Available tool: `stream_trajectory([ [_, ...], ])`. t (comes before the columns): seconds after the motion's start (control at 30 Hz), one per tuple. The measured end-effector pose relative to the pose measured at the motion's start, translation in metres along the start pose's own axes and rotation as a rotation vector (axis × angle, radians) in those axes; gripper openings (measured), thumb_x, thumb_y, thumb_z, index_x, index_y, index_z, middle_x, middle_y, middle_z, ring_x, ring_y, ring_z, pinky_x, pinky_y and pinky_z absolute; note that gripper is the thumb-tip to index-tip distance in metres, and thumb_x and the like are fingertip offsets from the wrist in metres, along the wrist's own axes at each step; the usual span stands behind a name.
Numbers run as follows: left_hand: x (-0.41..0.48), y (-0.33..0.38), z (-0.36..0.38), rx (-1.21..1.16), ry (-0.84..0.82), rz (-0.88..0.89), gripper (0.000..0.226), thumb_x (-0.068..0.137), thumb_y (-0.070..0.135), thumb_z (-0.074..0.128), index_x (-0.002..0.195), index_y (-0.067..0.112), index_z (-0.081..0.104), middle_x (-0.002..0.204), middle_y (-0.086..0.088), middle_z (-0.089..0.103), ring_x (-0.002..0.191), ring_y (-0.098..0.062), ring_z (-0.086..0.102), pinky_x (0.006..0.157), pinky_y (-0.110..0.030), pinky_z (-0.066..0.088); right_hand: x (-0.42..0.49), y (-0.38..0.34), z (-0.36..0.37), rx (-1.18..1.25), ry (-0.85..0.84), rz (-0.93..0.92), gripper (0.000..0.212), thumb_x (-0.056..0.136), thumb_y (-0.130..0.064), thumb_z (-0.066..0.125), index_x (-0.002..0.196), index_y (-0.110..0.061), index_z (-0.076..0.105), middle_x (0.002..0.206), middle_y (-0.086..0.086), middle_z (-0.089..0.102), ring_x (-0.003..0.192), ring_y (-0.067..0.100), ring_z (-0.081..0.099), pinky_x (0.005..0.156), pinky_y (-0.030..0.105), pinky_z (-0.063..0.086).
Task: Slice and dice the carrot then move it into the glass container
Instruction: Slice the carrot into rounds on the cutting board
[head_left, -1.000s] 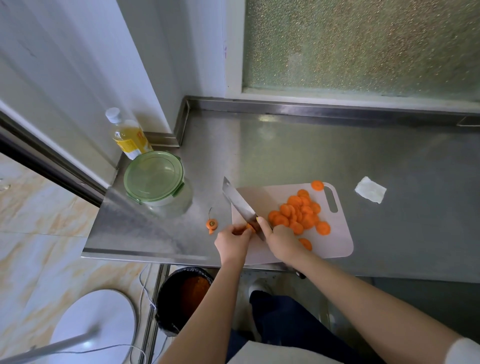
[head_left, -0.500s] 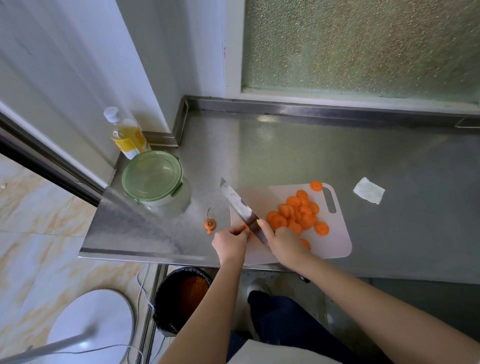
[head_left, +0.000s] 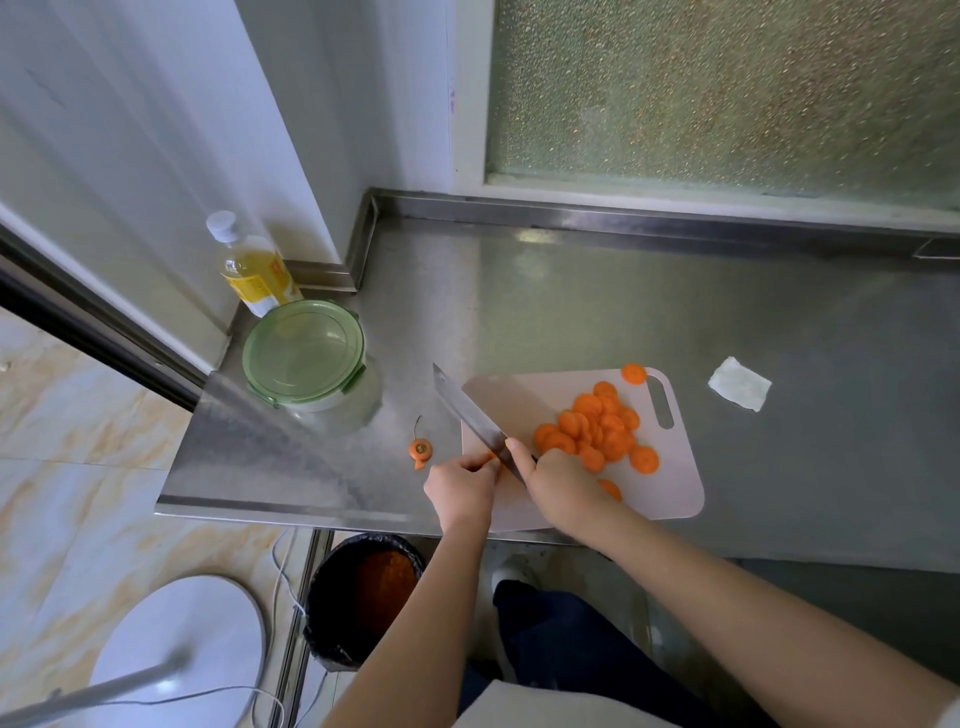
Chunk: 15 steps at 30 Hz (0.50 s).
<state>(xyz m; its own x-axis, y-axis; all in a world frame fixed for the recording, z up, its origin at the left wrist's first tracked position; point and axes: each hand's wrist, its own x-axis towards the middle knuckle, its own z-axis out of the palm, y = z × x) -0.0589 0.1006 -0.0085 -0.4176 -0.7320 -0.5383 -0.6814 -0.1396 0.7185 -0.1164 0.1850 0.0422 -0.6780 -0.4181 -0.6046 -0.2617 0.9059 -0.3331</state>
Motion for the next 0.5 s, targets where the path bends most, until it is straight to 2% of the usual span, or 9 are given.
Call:
stream_trajectory([
  [0.03,0.0,0.0,0.0,0.003,0.001,0.004,0.015,0.082,0.016,0.069,0.096,0.012,0.076,0.093,-0.002,0.073,0.079,-0.008,0.058,0.07,-0.015,0.039,0.002,-0.001,0.001,0.059,0.01,0.017,0.05,0.104,-0.02,0.025,0.149,-0.001,0.015,0.092,0.012,0.046,0.066,0.025,0.046,0.054,0.025,0.032],
  [0.07,0.001,-0.001,0.0,0.009,0.001,0.007,0.015,0.083,0.017,0.069,0.095,0.012,0.076,0.093,-0.002,0.073,0.079,-0.007,0.058,0.069,-0.015,0.038,0.0,-0.003,0.0,0.101,0.014,0.041,0.05,0.104,-0.028,0.028,0.144,0.001,0.027,0.091,0.01,0.048,0.081,0.03,0.055,0.062,0.028,0.036],
  [0.1,0.001,-0.001,0.0,0.015,-0.001,0.009,0.015,0.083,0.017,0.069,0.095,0.013,0.076,0.092,-0.002,0.073,0.079,-0.007,0.058,0.068,-0.014,0.038,0.002,-0.003,0.0,0.11,0.011,0.054,0.051,0.104,-0.029,0.03,0.144,0.002,0.026,0.098,0.012,0.052,0.095,0.032,0.058,0.067,0.031,0.037],
  [0.13,0.001,-0.001,0.0,0.018,-0.003,0.008,0.015,0.083,0.018,0.069,0.094,0.013,0.076,0.091,-0.002,0.073,0.079,-0.007,0.058,0.066,-0.013,0.038,0.005,-0.001,0.004,0.136,0.026,0.081,0.054,0.103,-0.021,0.031,0.149,-0.001,0.012,0.11,0.016,0.053,0.103,0.031,0.058,0.069,0.031,0.037],
  [0.17,0.001,-0.002,0.0,0.016,-0.005,0.008,0.014,0.083,0.019,0.069,0.093,0.013,0.076,0.09,-0.002,0.073,0.079,-0.007,0.059,0.065,-0.012,0.037,0.008,0.001,0.007,0.066,0.019,0.06,0.059,0.102,-0.013,0.031,0.151,-0.007,-0.002,0.12,0.019,0.051,0.106,0.03,0.057,0.068,0.031,0.037],
  [0.23,0.001,-0.002,-0.001,0.009,-0.005,0.005,0.013,0.083,0.021,0.069,0.09,0.013,0.076,0.086,-0.002,0.073,0.078,-0.009,0.061,0.061,-0.012,0.038,0.014,0.004,0.008,0.017,0.045,0.018,0.068,0.1,-0.003,0.032,0.15,-0.012,-0.013,0.125,0.022,0.049,0.106,0.03,0.057,0.063,0.031,0.036],
  [0.33,0.001,-0.002,-0.002,-0.005,-0.014,0.004,0.01,0.083,0.02,0.069,0.084,0.012,0.076,0.075,0.004,0.068,0.068,-0.004,0.058,0.052,-0.007,0.036,0.014,0.007,0.012,0.032,0.061,0.031,0.065,0.1,-0.001,0.028,0.15,-0.009,-0.013,0.125,0.023,0.05,0.106,0.032,0.057,0.049,0.028,0.025],
  [0.4,0.0,-0.001,-0.003,-0.003,-0.015,0.007,0.01,0.083,0.018,0.068,0.081,0.011,0.075,0.068,0.006,0.064,0.06,-0.001,0.052,0.049,-0.006,0.035,0.013,0.011,0.02,0.042,0.089,-0.053,0.06,0.102,-0.003,0.023,0.15,-0.009,-0.013,0.125,0.021,0.051,0.105,0.031,0.058,0.049,0.029,0.025],
  [0.5,0.001,-0.002,-0.003,0.013,-0.007,0.027,0.01,0.082,0.017,0.069,0.082,0.01,0.076,0.077,-0.001,0.071,0.057,0.002,0.05,0.048,-0.006,0.036,0.011,0.009,0.025,0.1,0.073,-0.033,0.059,0.101,-0.001,0.019,0.15,-0.01,-0.012,0.122,0.022,0.053,0.105,0.031,0.058,0.052,0.034,0.026],
])
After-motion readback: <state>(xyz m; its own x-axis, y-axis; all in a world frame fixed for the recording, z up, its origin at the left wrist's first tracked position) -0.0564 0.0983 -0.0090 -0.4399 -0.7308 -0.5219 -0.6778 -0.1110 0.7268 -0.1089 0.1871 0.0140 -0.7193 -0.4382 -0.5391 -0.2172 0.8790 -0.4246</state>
